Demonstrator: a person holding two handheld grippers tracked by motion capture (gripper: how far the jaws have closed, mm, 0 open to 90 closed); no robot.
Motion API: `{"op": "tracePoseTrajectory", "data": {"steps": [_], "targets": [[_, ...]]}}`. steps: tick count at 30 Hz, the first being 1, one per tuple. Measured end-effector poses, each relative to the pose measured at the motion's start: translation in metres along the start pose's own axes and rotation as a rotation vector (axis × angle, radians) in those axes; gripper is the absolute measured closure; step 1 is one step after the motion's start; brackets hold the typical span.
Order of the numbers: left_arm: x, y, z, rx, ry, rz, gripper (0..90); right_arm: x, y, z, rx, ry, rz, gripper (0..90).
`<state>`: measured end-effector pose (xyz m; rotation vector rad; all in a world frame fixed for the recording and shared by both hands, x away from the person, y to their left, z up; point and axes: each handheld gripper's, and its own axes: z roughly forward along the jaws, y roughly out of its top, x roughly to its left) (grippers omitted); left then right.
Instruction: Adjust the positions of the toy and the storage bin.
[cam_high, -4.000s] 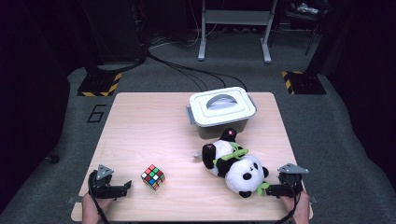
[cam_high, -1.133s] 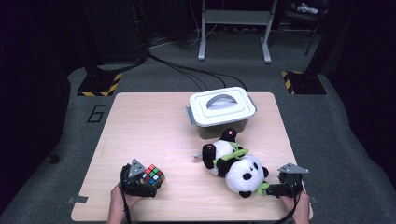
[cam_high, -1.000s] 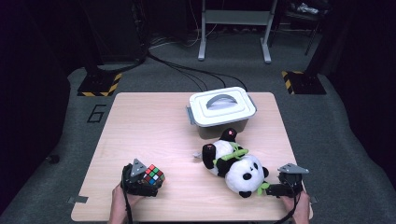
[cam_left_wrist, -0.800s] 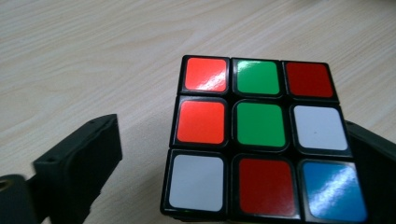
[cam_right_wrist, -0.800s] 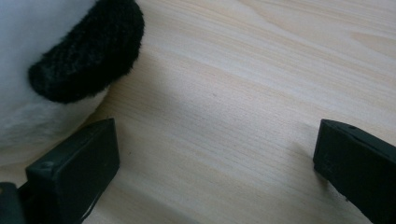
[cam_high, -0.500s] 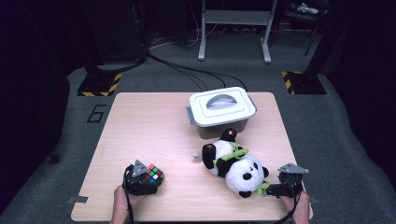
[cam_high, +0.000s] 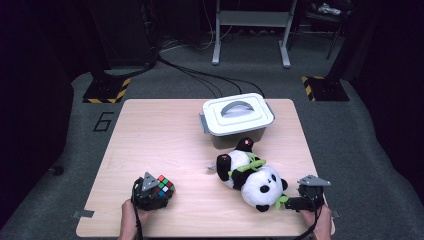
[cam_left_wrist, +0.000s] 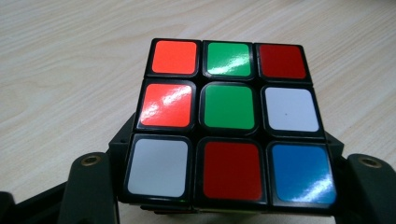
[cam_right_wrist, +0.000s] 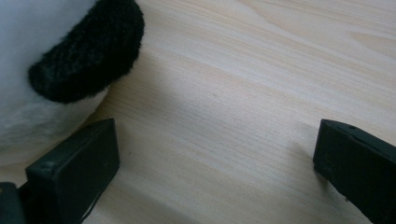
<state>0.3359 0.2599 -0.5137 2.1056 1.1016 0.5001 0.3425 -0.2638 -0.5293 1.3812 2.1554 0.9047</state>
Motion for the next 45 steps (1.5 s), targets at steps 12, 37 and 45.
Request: {"op": "tracePoseTrajectory", "data": {"steps": [12,37,45], "targets": [[0.022,0.007,-0.019,-0.032,0.033,-0.041,33.7,0.0,0.0,0.0,0.0,0.001,-0.002,0.0],[0.065,0.015,-0.029,-0.058,0.097,-0.123,33.7,0.0,0.0,0.0,0.0,0.001,-0.002,0.0],[0.081,0.021,-0.03,-0.06,0.133,-0.141,33.7,0.0,0.0,0.0,0.0,0.001,-0.002,0.0]]}}
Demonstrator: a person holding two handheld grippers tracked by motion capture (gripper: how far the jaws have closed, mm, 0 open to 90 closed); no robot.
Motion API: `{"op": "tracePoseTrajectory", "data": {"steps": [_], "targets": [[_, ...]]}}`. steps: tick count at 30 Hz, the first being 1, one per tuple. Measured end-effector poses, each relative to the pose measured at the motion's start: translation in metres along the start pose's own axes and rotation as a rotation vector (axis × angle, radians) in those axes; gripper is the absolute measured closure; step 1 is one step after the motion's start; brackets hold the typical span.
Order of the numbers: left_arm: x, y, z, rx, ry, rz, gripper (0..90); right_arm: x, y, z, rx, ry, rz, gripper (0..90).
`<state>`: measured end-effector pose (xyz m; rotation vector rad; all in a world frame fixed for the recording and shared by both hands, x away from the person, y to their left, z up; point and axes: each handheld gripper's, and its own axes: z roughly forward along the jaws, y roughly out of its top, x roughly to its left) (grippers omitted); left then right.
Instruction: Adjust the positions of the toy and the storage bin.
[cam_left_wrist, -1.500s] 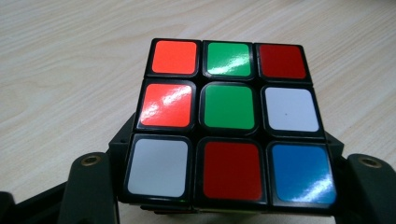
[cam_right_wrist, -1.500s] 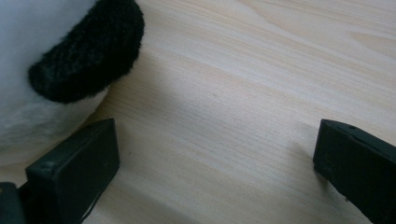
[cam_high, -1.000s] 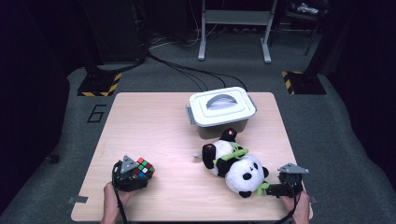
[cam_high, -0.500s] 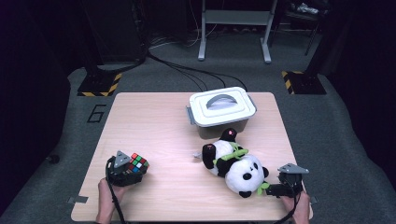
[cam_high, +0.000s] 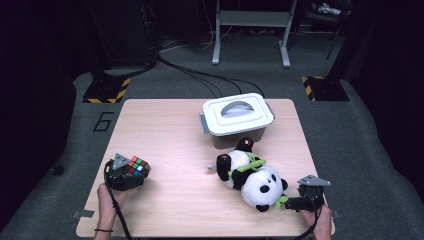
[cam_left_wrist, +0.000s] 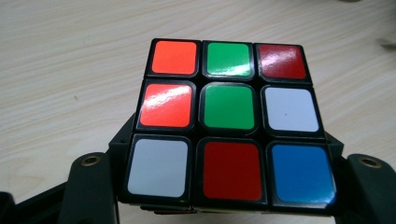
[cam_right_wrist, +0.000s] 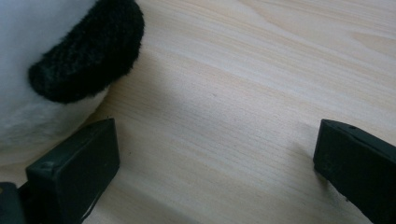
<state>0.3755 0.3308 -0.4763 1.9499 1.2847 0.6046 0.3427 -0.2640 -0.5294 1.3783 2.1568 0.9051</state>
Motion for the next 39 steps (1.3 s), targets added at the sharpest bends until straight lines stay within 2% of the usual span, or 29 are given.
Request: {"op": "tracePoseTrajectory", "data": {"steps": [6,10,17,19,20,23,24,25,29,34,39], "targets": [[0.01,0.004,0.003,0.003,0.02,-0.018,33.7,0.0,0.0,0.0,0.0,0.0,0.001,0.0],[0.022,0.007,0.008,0.005,0.043,-0.049,33.7,0.0,0.0,0.0,0.0,0.001,0.0,0.0],[0.04,0.007,0.017,0.011,0.078,-0.08,33.7,0.0,0.0,0.0,-0.001,0.001,0.001,0.0],[0.045,0.008,0.02,0.029,0.094,-0.087,33.7,0.0,0.0,0.0,-0.002,0.0,0.0,0.0],[0.047,0.007,0.023,0.016,0.108,-0.098,33.7,0.0,0.0,0.0,-0.001,0.001,0.0,0.0],[0.053,0.008,0.029,0.027,0.129,-0.125,33.7,0.0,0.0,0.0,-0.002,0.0,0.004,0.0],[0.055,0.008,0.03,0.038,0.134,-0.115,33.7,0.0,0.0,0.0,-0.001,0.001,0.002,0.0],[0.055,0.008,0.033,0.029,0.145,-0.128,33.7,0.0,0.0,0.0,-0.002,0.0,0.0,0.0],[0.061,0.007,0.038,0.05,0.182,-0.133,33.7,0.0,0.0,0.0,-0.002,0.0,0.005,0.0],[0.072,0.001,0.046,0.064,0.186,-0.179,33.7,0.0,0.0,0.0,-0.002,0.001,0.004,0.0],[0.078,-0.004,0.053,0.066,0.184,-0.203,33.6,0.0,0.0,0.0,-0.003,0.001,0.002,0.0]]}}
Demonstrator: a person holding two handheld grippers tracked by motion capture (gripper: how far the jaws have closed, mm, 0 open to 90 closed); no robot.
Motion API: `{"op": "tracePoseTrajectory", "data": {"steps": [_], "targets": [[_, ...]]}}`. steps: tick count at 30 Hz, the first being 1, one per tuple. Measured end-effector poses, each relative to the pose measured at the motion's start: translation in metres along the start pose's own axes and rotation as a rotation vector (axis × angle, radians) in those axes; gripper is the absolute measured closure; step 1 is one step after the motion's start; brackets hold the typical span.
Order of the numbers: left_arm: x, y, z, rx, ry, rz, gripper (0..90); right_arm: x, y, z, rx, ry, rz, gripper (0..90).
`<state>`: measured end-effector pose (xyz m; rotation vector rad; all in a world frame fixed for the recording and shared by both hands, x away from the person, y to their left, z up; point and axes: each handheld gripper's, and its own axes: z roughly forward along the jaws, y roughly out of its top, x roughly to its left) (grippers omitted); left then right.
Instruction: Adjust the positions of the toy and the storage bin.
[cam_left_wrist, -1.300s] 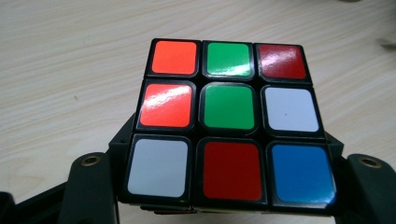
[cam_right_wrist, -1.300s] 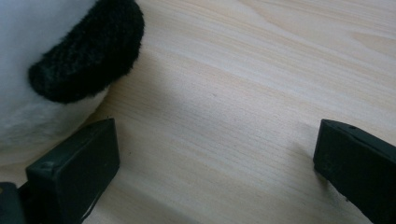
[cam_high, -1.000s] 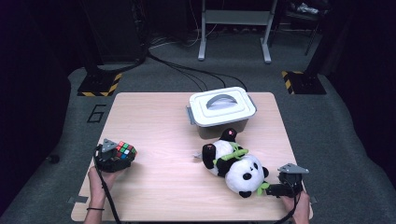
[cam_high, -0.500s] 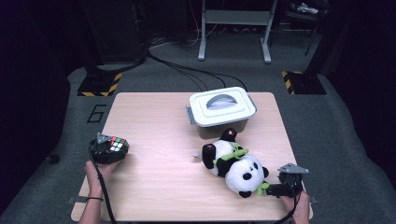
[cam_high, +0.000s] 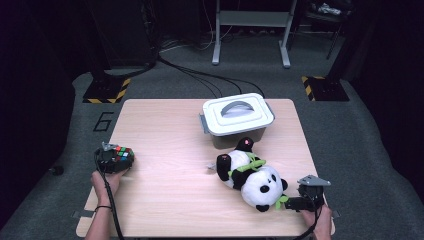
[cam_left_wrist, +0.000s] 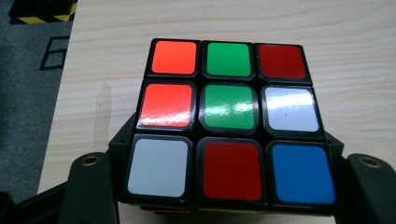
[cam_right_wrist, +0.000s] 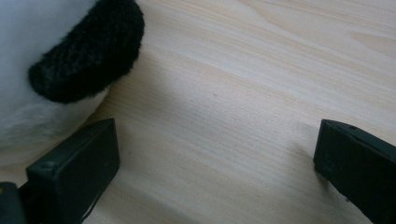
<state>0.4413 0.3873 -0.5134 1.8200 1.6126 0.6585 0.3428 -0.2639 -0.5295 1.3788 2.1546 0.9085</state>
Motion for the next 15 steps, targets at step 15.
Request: {"op": "tracePoseTrajectory", "data": {"steps": [15], "targets": [[-0.005,0.003,-0.021,-0.035,-0.004,0.015,11.7,0.0,0.0,0.0,0.001,0.0,0.003,0.0]]}}
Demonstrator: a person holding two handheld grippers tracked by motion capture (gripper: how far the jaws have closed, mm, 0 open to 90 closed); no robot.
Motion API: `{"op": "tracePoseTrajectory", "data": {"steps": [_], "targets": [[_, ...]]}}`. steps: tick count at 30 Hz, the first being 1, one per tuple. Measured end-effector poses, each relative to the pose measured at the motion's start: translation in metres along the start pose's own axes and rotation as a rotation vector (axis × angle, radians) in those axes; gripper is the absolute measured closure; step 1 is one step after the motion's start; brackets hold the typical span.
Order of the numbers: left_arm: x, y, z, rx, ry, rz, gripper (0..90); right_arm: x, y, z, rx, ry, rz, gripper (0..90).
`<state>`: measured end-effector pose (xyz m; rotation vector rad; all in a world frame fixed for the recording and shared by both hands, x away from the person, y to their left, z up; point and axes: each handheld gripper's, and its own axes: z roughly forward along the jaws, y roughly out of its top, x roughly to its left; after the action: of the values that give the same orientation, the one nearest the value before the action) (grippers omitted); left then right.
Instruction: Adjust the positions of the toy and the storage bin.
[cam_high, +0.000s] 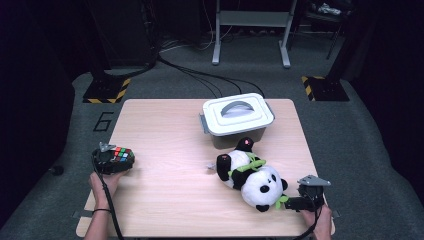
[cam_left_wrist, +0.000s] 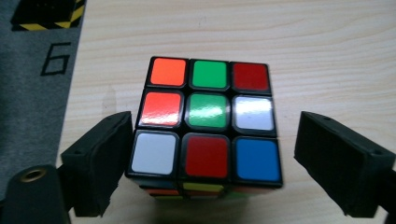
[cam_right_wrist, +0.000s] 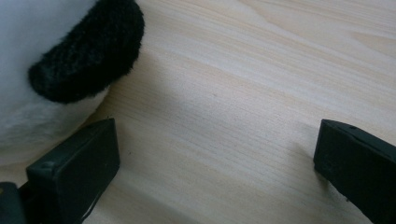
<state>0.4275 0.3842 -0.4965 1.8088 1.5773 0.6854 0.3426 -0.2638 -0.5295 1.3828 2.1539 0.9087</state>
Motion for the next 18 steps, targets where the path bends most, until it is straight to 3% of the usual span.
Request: {"op": "tracePoseTrajectory", "data": {"steps": [11,18], "targets": [[-0.018,0.004,-0.031,-0.023,-0.039,0.067,8.8,0.0,0.0,0.0,0.0,0.0,0.0,0.0],[-0.022,0.003,-0.037,-0.038,-0.039,0.059,8.1,0.0,0.0,0.0,0.0,0.0,0.0,0.0]]}}
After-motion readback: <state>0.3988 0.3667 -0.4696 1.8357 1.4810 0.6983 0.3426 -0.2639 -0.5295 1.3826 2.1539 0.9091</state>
